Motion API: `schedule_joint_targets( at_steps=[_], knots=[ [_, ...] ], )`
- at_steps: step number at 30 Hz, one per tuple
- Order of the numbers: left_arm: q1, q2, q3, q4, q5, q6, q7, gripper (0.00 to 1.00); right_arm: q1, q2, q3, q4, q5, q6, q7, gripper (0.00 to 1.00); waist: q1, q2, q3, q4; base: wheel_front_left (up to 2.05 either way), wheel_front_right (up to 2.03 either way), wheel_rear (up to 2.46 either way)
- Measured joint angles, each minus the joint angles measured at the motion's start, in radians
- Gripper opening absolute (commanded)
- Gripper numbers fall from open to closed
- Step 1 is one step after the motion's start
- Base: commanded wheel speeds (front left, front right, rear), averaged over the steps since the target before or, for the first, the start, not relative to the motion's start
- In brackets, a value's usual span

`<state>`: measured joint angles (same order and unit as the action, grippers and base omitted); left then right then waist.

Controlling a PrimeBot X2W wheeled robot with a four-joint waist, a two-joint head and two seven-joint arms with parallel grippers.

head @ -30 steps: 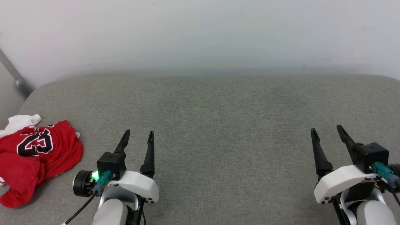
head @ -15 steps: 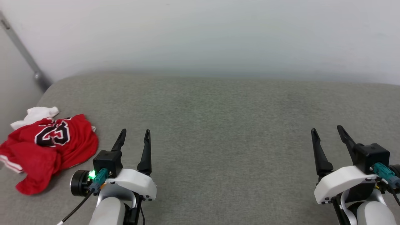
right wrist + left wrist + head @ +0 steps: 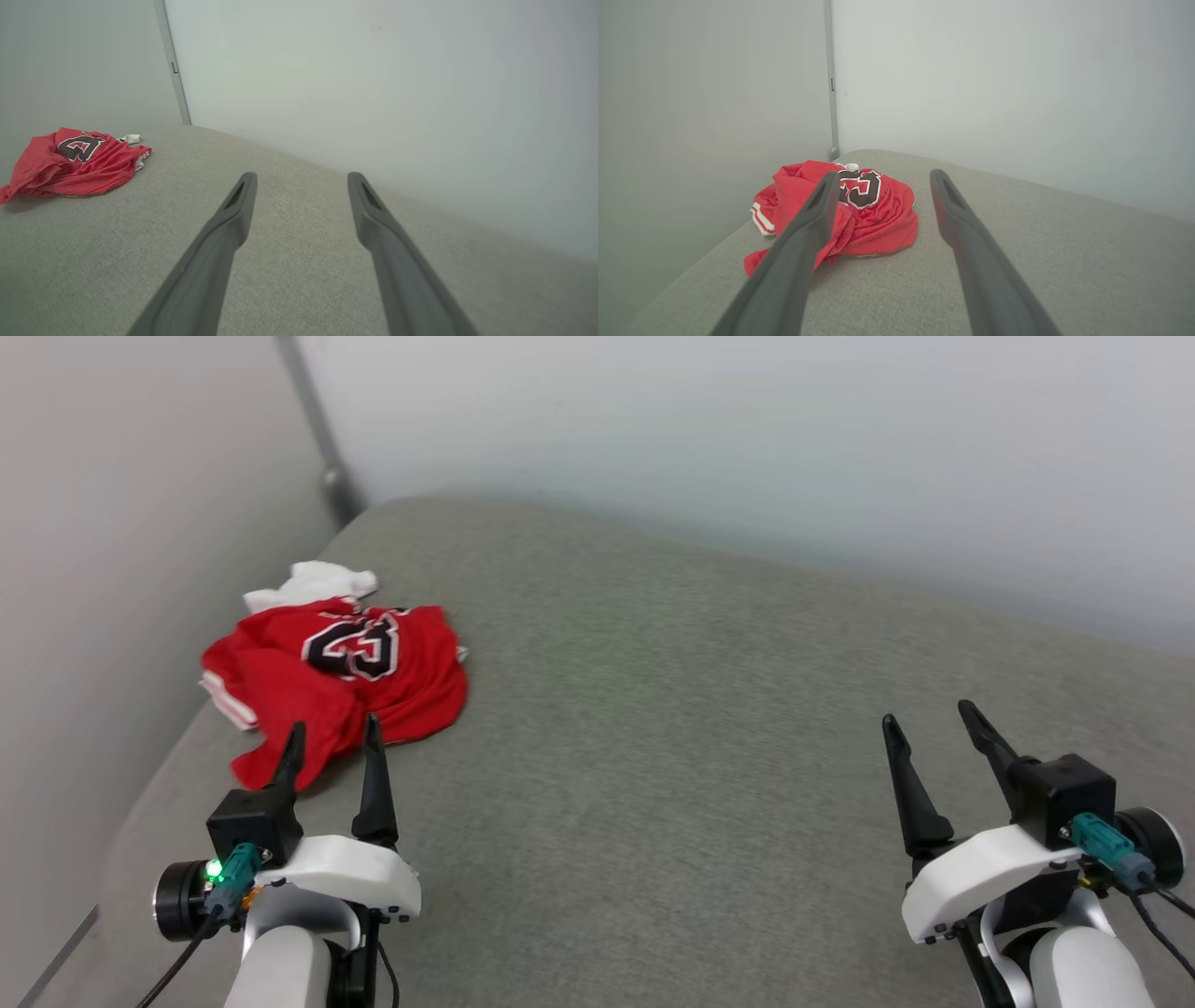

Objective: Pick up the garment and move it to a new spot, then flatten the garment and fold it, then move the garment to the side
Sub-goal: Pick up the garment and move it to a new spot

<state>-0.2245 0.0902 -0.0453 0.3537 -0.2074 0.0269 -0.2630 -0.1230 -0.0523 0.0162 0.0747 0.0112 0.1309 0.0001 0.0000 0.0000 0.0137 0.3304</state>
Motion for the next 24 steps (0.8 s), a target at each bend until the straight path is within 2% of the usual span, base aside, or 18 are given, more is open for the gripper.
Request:
schedule_joint_targets(
  at_steps=[4,11,17,24],
  knots=[
    [0.017,0.0,0.029,-0.015,-0.008,0.005,0.0,1.0,-0.012,0.0,0.03,0.008,0.006,0.0,-0.004,1.0,0.0,0.0,0.008,0.092,0.0,0.0,0.0],
    [0.02,-0.004,0.056,-0.028,-0.017,0.004,0.0,1.0,-0.027,-0.003,0.055,0.022,0.011,0.0,-0.008,1.0,0.0,0.0,0.021,0.182,0.0,0.0,0.0],
    [0.022,-0.009,0.067,-0.035,-0.014,0.004,0.0,1.0,-0.042,-0.009,0.064,0.03,0.013,0.0,-0.011,1.0,0.0,0.0,0.038,0.197,0.0,0.0,0.0],
    [0.002,-0.012,0.08,-0.027,-0.008,0.008,0.0,1.0,-0.058,-0.017,0.07,0.032,0.016,0.0,-0.013,1.0,0.0,0.0,0.053,0.172,0.0,0.0,0.0]
  ],
)
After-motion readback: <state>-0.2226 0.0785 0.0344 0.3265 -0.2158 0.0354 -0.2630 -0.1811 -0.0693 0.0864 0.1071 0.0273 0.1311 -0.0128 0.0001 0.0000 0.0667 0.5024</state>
